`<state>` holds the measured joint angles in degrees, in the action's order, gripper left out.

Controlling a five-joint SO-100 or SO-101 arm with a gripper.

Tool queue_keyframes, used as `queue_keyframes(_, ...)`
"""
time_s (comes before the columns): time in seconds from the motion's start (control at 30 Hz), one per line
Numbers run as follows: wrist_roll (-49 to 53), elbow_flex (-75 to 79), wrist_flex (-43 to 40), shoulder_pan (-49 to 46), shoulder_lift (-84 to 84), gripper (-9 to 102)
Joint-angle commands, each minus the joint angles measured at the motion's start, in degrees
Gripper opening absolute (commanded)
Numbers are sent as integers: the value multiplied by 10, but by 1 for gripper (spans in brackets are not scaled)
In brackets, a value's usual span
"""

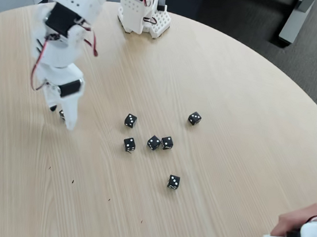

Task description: Pick up the dice with number 6

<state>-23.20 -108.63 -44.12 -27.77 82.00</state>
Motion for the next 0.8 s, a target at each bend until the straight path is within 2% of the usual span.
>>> queue_keyframes(0.0, -9, 8, 2, 15, 15, 24)
queue_keyframes(0.53, 28, 8, 3, 19, 7, 20)
queue_keyframes(0.77, -12, 8, -5, 25, 7, 23)
